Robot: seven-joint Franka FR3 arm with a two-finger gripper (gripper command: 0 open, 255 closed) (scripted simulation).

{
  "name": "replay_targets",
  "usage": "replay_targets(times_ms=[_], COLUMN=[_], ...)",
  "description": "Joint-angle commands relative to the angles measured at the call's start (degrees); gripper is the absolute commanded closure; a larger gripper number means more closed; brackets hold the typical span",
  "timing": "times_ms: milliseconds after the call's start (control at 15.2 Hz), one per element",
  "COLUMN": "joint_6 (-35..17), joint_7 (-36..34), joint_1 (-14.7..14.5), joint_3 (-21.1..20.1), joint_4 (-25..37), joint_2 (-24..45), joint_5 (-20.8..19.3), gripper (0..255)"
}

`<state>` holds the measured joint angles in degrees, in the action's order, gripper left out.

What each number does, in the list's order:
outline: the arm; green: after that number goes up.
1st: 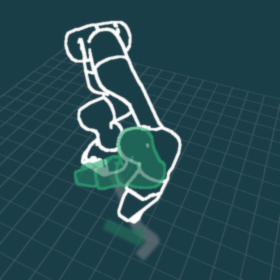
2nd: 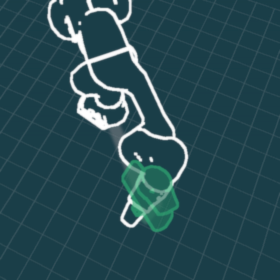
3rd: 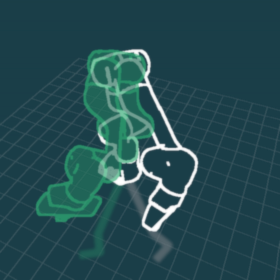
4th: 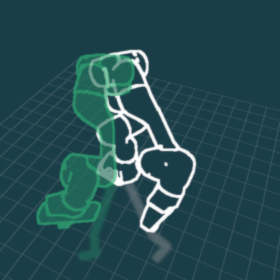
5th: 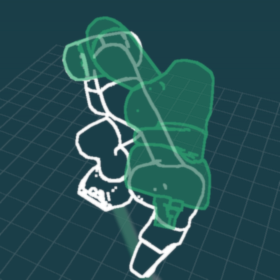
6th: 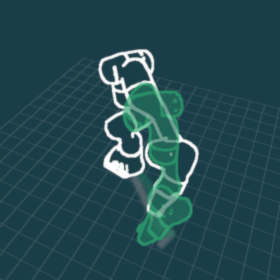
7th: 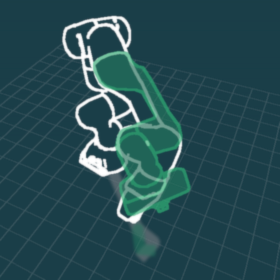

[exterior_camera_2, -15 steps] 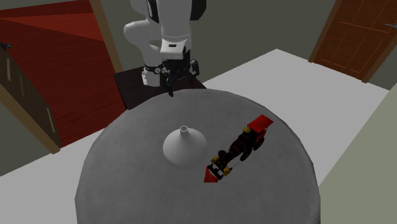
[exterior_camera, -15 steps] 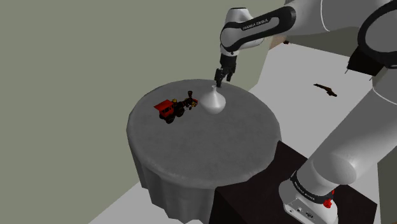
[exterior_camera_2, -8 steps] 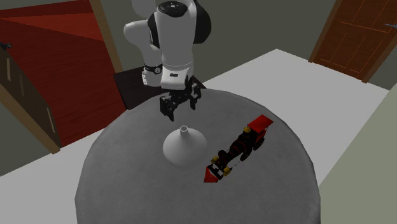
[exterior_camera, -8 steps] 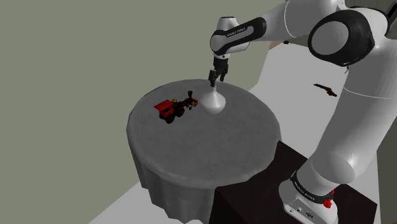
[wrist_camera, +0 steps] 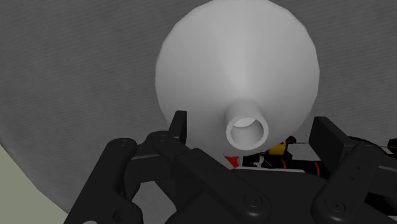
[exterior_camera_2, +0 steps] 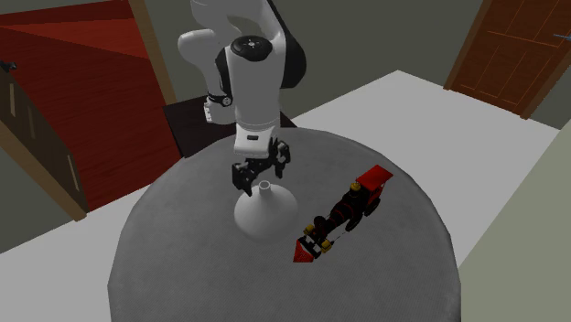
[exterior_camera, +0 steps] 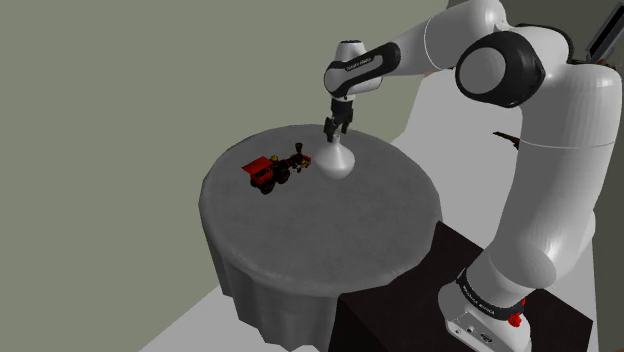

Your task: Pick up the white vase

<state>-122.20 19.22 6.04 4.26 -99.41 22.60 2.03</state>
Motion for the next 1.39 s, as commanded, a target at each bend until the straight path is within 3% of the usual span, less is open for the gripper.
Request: replay_targets(times_ms=[0, 132, 198, 792, 1320], joint_6=[-1.09, -1.45, -1.44, -1.45, 3.74], joint_7=[0.10, 0.12, 0.10, 0.12, -0.05], joint_1=[0.07, 0.07, 0.06, 0.07, 0.01], joint_3=[-0.02, -0.03, -0.03, -0.03, 0.08], joint_4=[-0.20, -0.35, -0.36, -0.34, 2.34], joint_2=[0.86, 1.07, 1.04, 1.07, -1.43], joint_5=[0.09, 0.11, 0.10, 0.11, -0.15], gripper=[0, 0, 255, 255, 255])
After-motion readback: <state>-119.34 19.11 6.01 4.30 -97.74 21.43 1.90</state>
